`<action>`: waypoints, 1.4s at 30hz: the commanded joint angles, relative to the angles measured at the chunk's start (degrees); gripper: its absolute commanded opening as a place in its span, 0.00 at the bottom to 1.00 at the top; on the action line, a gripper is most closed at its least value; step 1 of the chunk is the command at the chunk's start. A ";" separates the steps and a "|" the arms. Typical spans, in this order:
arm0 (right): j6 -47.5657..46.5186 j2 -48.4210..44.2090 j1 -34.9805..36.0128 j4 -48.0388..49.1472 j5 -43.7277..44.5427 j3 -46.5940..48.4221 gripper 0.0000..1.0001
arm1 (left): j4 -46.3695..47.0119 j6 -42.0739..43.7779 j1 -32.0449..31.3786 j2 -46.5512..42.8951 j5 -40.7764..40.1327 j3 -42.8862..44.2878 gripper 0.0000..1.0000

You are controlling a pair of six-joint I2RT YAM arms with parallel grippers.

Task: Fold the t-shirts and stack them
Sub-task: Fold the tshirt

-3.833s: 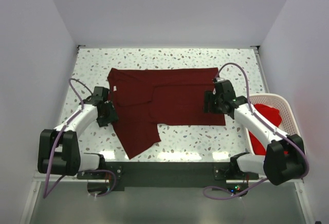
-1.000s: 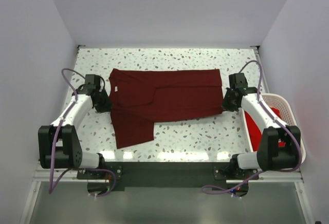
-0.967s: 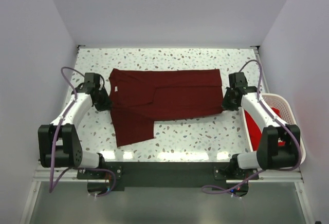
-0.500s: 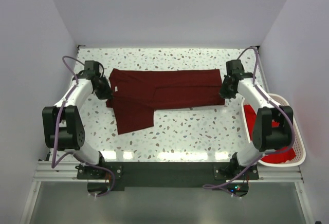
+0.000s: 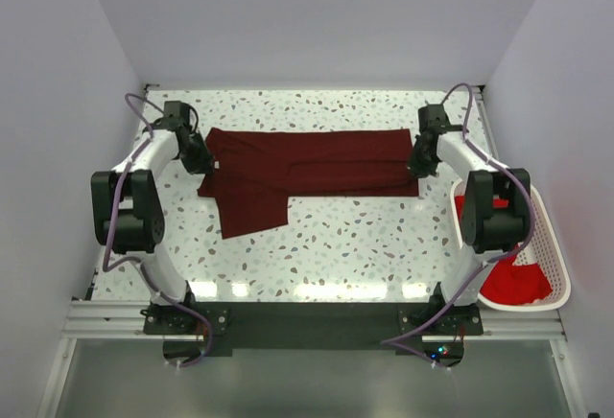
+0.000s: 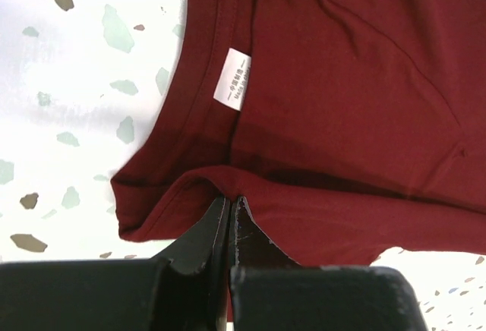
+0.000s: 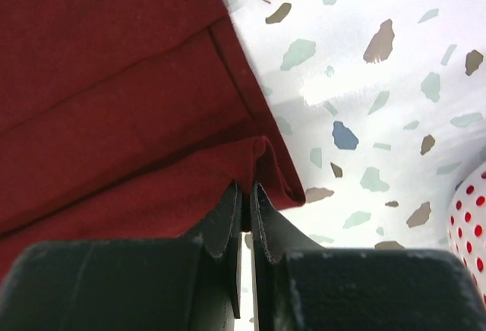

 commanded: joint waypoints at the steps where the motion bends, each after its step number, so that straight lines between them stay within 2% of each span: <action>1: -0.66 2.20 -0.96 2.23 1.61 2.84 0.00 | -0.34 0.34 0.58 2.24 -1.29 3.65 0.00; 18: -2.06 9.41 -2.72 5.22 0.04 4.16 0.00 | 3.52 0.96 0.58 5.94 -3.22 2.34 0.00; 24: -2.33 6.96 -2.63 5.66 0.12 3.63 0.02 | 3.96 0.78 0.58 3.49 -5.60 1.99 0.08; 27: -2.42 5.99 -2.63 4.87 -0.05 4.25 0.00 | 3.70 0.52 0.58 1.82 -6.04 2.43 0.00; 31: -2.33 2.57 -2.63 4.43 0.73 4.25 0.00 | 3.53 0.26 0.58 -0.48 -6.48 2.34 0.00; 37: -1.71 2.99 -3.07 3.46 1.79 5.65 0.00 | 4.57 0.08 0.58 0.57 -6.22 2.34 0.00; 42: -1.80 5.89 -3.16 4.25 1.36 6.10 0.07 | 5.19 -0.01 0.58 4.52 -5.60 3.04 0.09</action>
